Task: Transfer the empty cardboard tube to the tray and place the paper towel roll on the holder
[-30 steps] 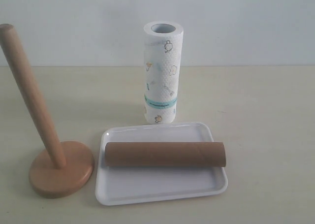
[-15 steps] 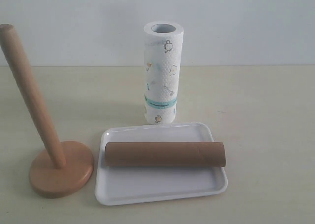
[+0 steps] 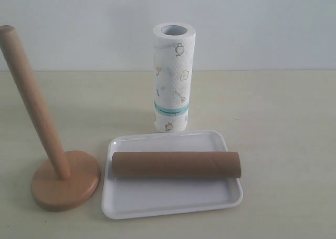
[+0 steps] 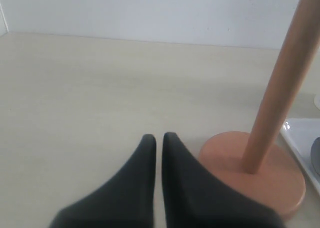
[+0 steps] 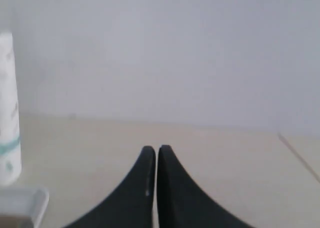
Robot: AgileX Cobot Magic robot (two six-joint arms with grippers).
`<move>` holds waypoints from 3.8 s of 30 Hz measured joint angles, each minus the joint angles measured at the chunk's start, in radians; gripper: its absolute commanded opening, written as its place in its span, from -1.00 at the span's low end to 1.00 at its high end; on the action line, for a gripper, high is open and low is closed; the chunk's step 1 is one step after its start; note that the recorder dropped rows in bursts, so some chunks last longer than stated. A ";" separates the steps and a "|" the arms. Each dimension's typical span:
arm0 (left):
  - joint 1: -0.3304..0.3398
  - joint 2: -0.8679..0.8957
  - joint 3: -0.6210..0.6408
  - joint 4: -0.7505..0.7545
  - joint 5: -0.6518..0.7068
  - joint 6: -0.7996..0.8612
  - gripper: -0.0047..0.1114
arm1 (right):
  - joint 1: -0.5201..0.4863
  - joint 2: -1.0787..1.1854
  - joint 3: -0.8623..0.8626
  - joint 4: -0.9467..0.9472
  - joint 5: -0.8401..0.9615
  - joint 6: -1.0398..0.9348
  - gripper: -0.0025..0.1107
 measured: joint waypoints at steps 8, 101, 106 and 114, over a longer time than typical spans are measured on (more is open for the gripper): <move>0.000 0.000 0.000 0.000 0.000 0.000 -0.85 | 0.000 0.028 -0.036 0.006 -0.210 0.000 -0.93; 0.000 0.000 0.000 0.000 0.000 0.002 -0.85 | 0.277 1.947 -0.810 -0.446 -1.178 0.261 0.90; 0.000 0.000 0.000 0.000 0.000 0.002 -0.85 | 0.286 2.037 -0.923 -0.434 -1.184 0.272 0.90; 0.000 0.000 0.000 0.000 0.000 0.002 -0.85 | 0.338 2.121 -1.094 -0.464 -1.110 0.296 0.90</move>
